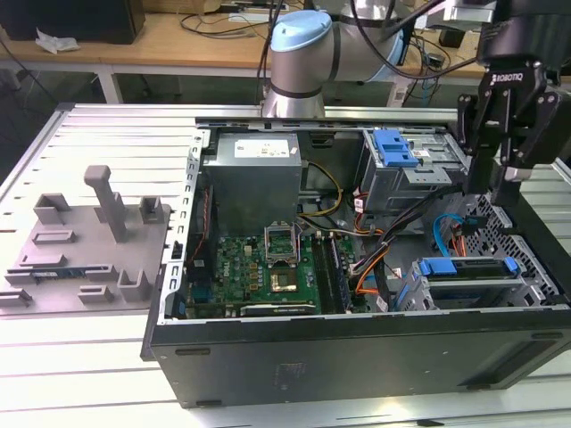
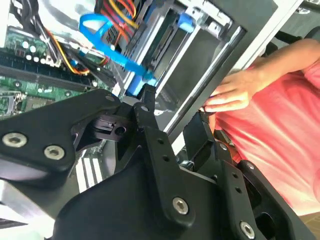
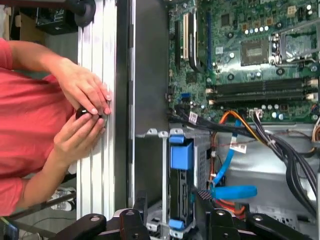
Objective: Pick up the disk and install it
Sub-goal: 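Insert the first disk wire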
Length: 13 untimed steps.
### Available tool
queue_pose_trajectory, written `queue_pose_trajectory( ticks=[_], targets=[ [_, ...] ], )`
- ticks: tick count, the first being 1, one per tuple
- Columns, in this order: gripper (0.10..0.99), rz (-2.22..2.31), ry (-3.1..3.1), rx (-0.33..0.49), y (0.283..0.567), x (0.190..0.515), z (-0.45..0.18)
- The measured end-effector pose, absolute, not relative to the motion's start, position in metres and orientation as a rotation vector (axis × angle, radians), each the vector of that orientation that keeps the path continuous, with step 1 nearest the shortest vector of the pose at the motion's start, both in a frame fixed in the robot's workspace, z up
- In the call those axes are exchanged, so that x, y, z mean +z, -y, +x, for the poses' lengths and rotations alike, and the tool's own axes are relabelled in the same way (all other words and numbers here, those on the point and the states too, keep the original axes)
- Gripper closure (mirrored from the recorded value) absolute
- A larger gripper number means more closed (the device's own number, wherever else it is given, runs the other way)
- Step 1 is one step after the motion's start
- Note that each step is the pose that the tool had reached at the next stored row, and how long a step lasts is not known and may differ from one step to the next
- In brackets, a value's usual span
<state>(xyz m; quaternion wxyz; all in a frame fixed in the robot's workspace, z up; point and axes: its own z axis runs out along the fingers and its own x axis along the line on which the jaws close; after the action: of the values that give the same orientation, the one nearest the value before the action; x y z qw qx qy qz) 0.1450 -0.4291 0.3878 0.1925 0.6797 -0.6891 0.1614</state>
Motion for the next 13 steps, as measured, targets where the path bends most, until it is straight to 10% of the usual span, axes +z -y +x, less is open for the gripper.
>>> queue_pose_trajectory(
  ticks=[13],
  targets=[
    [0.584,1.89,1.989,0.512,0.414,0.382,0.151]
  ],
)
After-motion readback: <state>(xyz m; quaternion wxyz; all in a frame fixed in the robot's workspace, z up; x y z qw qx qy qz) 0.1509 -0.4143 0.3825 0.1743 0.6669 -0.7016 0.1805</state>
